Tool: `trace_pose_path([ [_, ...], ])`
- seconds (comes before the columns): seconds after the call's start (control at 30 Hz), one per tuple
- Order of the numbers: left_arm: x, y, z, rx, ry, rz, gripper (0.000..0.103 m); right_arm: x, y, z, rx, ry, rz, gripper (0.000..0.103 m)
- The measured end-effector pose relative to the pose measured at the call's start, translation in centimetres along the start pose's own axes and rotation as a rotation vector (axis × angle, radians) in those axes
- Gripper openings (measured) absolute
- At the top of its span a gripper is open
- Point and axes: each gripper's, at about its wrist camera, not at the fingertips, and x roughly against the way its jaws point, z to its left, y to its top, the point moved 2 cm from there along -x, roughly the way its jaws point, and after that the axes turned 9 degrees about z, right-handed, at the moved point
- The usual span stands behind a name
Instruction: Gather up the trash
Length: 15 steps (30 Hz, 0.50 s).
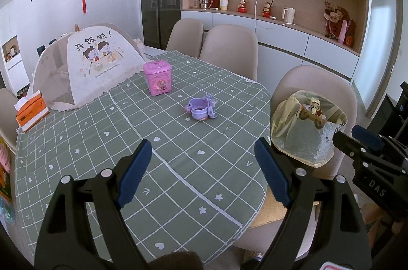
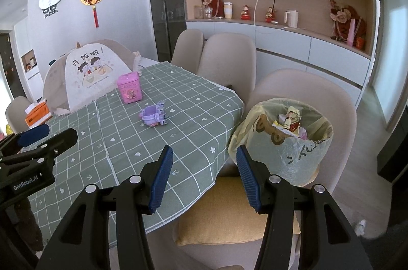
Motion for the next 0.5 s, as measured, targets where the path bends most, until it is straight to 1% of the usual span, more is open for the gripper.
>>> trace_pose_path([
  [0.5, 0.09, 0.25, -0.03, -0.001, 0.0, -0.002, 0.079, 0.05, 0.04, 0.06, -0.005, 0.002, 0.005, 0.049],
])
